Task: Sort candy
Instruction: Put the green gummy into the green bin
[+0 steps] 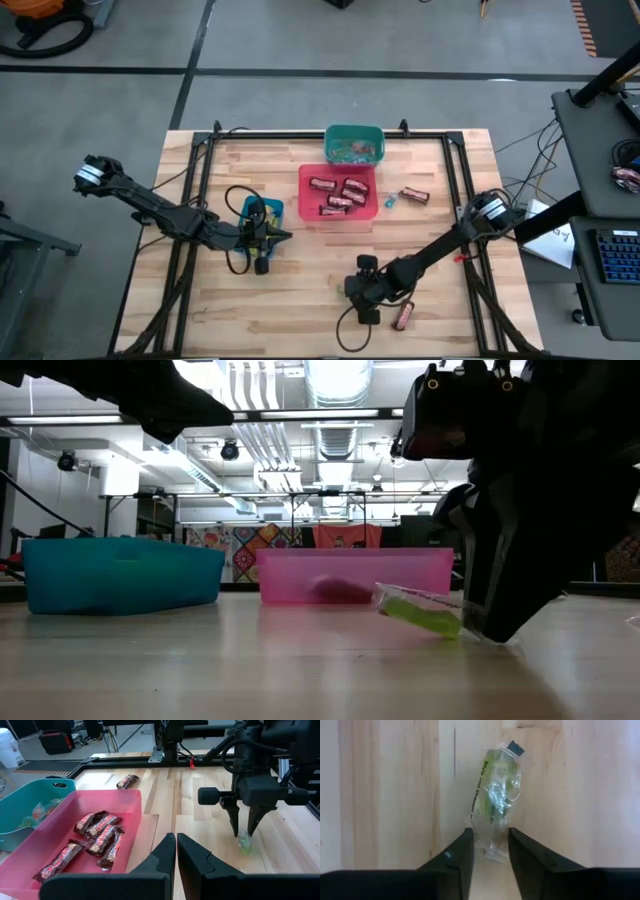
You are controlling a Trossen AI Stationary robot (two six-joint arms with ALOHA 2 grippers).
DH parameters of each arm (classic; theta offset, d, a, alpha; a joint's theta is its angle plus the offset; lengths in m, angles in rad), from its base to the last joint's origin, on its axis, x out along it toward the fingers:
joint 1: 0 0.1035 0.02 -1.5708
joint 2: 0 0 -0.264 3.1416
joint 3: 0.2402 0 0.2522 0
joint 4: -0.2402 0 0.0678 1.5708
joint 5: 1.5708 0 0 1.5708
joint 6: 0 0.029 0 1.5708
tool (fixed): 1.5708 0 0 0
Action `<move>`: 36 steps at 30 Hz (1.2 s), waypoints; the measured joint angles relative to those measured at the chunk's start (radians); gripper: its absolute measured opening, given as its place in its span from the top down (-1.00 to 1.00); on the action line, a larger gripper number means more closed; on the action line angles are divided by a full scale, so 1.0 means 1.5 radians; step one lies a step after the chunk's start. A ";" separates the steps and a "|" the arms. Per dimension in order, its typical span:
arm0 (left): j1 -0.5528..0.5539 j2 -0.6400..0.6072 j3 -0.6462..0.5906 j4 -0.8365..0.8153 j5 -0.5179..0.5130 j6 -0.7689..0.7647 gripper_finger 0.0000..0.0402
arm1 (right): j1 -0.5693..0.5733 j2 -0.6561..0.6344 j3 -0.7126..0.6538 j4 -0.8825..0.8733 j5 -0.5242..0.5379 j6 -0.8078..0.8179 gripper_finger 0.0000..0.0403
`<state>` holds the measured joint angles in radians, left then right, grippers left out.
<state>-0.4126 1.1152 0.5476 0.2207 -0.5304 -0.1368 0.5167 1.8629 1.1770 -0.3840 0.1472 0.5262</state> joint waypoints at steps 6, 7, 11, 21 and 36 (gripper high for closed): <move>0.000 0.000 0.000 0.000 0.000 0.000 1.00 | 0.000 -0.001 0.000 0.000 0.006 -0.002 0.85; 0.000 0.000 0.000 0.000 0.000 0.000 1.00 | 0.000 -0.001 0.000 0.000 0.006 -0.003 0.90; 0.000 0.000 0.000 0.000 0.000 0.000 1.00 | 0.000 -0.002 0.005 -0.007 0.001 -0.009 0.94; 0.000 0.000 0.000 0.000 0.000 0.000 1.00 | -0.015 -0.070 0.009 -0.029 0.010 -0.053 0.96; 0.001 0.000 0.000 0.003 -0.002 0.017 1.00 | -0.202 -0.251 0.009 -0.122 0.077 -0.265 0.96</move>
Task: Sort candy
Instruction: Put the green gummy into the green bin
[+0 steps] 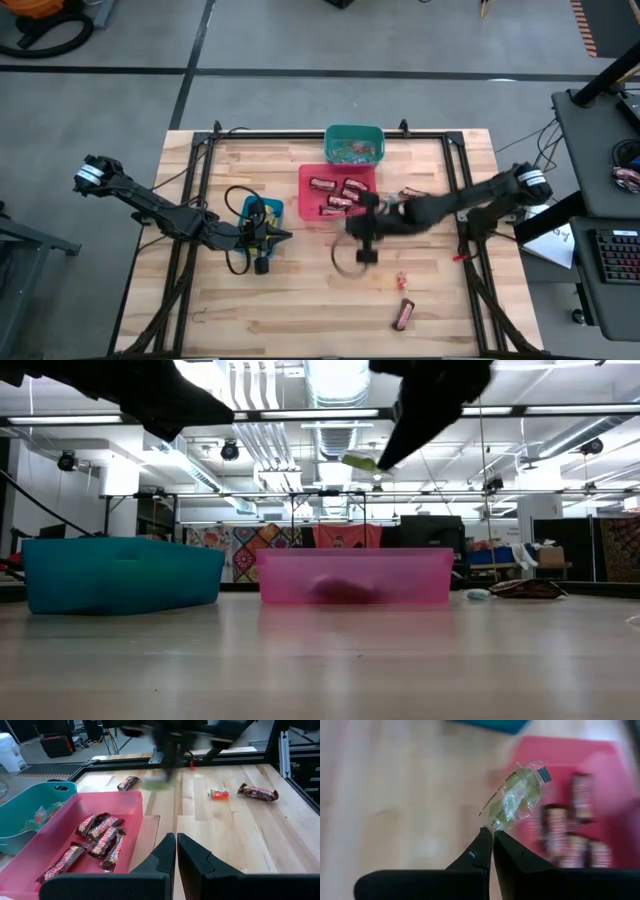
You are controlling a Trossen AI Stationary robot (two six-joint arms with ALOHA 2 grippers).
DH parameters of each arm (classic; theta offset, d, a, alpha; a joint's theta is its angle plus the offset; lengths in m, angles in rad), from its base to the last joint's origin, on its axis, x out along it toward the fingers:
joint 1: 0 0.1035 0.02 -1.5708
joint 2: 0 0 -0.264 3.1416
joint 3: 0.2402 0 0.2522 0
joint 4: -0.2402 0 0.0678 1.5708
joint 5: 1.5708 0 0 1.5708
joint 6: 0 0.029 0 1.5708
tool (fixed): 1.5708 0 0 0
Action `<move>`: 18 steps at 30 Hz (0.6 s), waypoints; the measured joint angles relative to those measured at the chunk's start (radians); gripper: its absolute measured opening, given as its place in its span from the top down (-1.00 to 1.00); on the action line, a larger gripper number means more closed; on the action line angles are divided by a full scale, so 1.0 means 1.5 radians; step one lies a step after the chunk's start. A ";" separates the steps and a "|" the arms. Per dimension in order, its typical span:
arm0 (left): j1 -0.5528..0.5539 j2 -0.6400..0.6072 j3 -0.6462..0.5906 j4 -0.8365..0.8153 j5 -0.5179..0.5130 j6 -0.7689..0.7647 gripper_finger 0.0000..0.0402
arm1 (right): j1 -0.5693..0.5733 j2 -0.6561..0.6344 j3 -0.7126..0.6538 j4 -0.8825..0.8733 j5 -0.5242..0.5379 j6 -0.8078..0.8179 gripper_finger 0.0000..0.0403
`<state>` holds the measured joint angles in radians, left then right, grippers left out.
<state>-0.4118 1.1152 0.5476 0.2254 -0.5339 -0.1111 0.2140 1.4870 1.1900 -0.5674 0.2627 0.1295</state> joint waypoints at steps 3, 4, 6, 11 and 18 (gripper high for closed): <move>0.001 0.000 0.000 0.002 -0.001 0.012 1.00 | -0.081 -0.020 0.000 0.002 0.001 -0.057 0.96; 0.001 0.000 0.000 0.003 -0.001 0.015 1.00 | -0.109 -0.023 0.000 0.002 0.000 -0.078 0.96; 0.001 0.000 0.000 0.006 -0.002 0.016 1.00 | -0.167 -0.025 -0.001 0.003 -0.001 -0.124 0.96; 0.001 0.000 0.000 0.005 -0.005 0.028 1.00 | -0.314 -0.012 -0.004 0.004 -0.005 -0.204 0.96; 0.001 0.000 0.000 0.006 -0.005 0.039 1.00 | -0.466 0.035 -0.005 0.072 -0.032 -0.199 0.96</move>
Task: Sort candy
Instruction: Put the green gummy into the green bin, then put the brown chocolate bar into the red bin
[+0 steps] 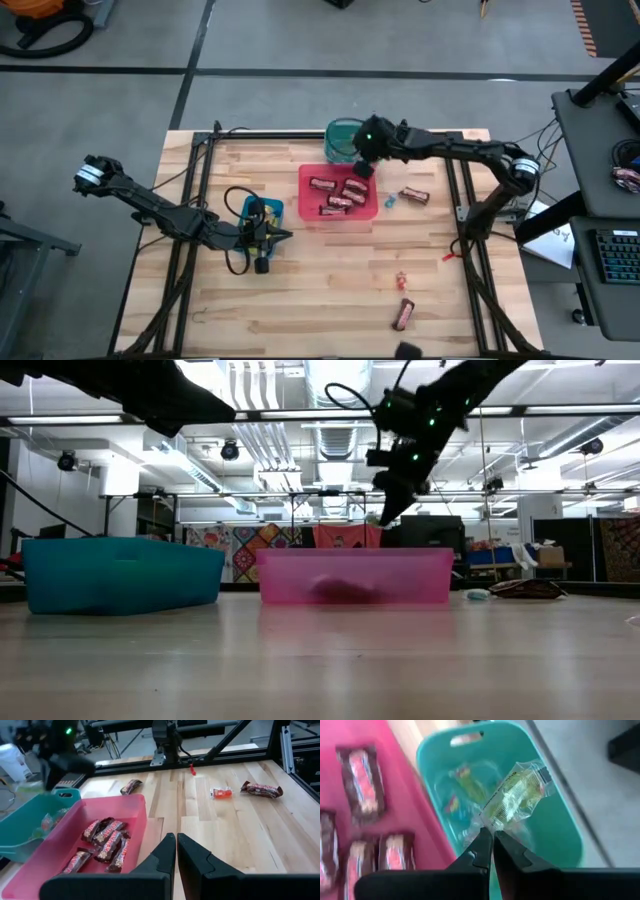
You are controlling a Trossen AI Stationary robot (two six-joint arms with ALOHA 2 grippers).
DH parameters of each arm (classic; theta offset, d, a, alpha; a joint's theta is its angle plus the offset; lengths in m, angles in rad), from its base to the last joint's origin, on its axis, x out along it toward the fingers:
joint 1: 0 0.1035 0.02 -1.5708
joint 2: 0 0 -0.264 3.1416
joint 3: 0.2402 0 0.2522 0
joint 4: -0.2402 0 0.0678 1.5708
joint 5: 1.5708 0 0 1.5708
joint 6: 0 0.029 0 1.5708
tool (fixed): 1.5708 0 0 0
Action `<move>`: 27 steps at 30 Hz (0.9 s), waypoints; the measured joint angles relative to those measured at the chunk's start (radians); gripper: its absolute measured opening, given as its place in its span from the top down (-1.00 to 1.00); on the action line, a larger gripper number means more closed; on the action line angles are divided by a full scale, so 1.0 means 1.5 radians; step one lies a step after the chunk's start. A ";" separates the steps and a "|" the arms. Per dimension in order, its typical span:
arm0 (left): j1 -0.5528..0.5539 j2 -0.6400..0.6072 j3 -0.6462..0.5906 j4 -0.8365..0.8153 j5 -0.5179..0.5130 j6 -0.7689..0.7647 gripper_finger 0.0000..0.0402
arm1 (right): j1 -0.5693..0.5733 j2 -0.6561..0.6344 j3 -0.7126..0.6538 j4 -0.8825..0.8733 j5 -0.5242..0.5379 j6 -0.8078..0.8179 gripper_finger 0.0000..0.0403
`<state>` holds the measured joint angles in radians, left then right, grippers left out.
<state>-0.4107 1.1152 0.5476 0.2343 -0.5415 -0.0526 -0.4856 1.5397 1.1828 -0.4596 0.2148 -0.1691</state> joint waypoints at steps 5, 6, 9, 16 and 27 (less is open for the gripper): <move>0.000 0.000 0.000 0.013 -0.001 0.022 1.00 | -0.038 0.057 0.000 0.134 -0.109 0.033 0.95; 0.000 0.000 0.000 0.013 -0.001 0.025 1.00 | -0.039 0.069 0.003 0.154 -0.108 0.043 0.95; 0.000 0.000 0.000 0.013 -0.001 0.027 1.00 | -0.045 0.099 0.015 0.191 -0.108 0.063 0.95; 0.000 0.000 0.000 0.013 -0.001 0.027 1.00 | -0.046 0.124 0.033 0.213 -0.108 0.080 0.92; 0.000 0.000 0.000 0.013 -0.001 0.027 1.00 | -0.046 0.124 0.033 0.213 -0.108 0.107 0.49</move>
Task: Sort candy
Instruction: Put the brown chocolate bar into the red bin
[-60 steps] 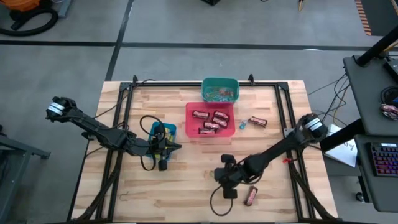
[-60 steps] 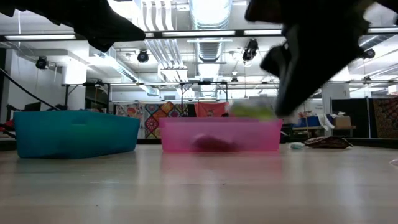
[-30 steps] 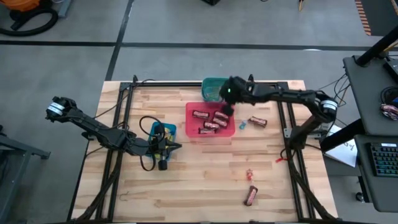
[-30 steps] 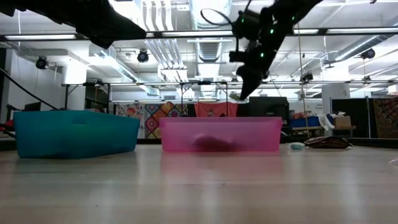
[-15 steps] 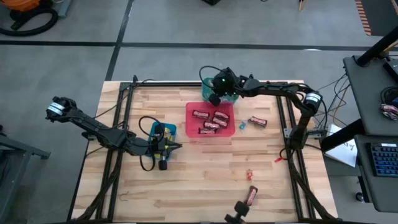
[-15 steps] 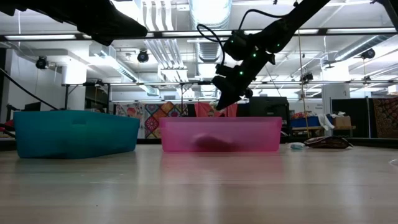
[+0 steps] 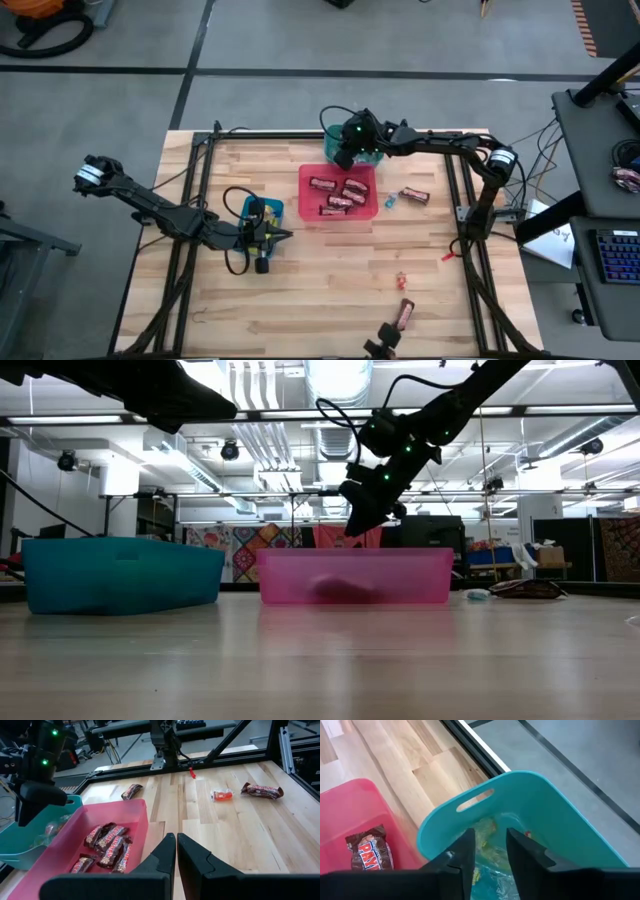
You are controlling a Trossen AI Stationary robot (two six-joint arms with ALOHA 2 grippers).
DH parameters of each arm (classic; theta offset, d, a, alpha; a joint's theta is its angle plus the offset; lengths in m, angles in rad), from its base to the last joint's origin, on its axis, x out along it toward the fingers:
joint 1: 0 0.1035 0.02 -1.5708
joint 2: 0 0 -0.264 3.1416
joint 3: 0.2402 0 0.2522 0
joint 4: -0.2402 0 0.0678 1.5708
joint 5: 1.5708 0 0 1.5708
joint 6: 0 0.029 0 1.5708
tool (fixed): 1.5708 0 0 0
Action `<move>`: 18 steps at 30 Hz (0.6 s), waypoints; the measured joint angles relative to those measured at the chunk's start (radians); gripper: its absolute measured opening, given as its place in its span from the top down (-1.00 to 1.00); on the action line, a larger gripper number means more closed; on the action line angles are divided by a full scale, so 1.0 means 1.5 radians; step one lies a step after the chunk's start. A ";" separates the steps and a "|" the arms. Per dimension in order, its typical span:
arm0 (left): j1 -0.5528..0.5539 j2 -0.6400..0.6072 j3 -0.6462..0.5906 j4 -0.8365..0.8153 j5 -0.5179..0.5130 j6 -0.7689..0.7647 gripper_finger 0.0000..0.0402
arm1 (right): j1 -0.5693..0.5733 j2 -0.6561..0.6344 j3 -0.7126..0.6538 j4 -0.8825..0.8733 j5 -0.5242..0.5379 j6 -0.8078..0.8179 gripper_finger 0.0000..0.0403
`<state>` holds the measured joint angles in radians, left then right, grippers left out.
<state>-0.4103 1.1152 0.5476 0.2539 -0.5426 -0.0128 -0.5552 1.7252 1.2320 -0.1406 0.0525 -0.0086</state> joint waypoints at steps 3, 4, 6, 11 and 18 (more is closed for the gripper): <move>0.000 0.000 0.000 0.000 0.000 0.000 1.00 | 0.000 -0.004 0.000 -0.007 0.000 0.005 0.41; 0.000 0.000 0.000 0.000 0.000 -0.001 1.00 | 0.000 -0.008 0.000 -0.014 0.000 0.007 0.39; 0.000 0.000 0.000 0.000 0.000 -0.004 1.00 | 0.004 -0.021 0.000 -0.033 -0.001 0.015 0.36; 0.000 0.000 0.000 0.000 0.000 -0.013 1.00 | 0.032 -0.077 0.017 -0.156 -0.026 0.046 0.32; 0.000 0.000 0.000 0.001 0.000 -0.015 1.00 | 0.121 -0.154 0.052 -0.393 -0.055 0.113 0.38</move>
<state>-0.4103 1.1152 0.5476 0.2555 -0.5426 -0.0346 -0.3744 1.4944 1.3096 -0.7302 -0.0297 0.1616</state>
